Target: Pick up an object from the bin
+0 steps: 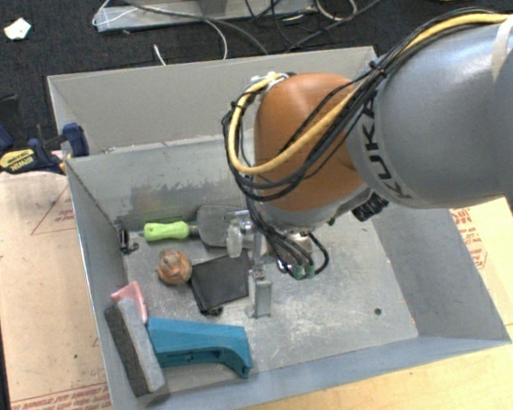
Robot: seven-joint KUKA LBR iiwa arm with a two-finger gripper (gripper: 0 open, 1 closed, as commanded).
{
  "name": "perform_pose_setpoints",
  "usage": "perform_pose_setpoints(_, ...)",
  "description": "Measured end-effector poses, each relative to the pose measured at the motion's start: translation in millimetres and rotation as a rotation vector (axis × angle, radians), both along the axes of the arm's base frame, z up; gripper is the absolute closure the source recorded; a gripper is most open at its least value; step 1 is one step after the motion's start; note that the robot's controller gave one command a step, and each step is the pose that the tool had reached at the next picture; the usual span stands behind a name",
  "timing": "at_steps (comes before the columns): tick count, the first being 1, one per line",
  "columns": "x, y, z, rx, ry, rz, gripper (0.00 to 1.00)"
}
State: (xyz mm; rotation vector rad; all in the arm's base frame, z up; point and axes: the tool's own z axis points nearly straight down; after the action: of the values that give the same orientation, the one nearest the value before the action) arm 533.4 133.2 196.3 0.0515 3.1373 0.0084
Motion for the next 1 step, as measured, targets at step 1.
perform_pose_setpoints(1, 2.1, 36.2, -1.4, 0.002, 0.001, 0.000, 0.00)
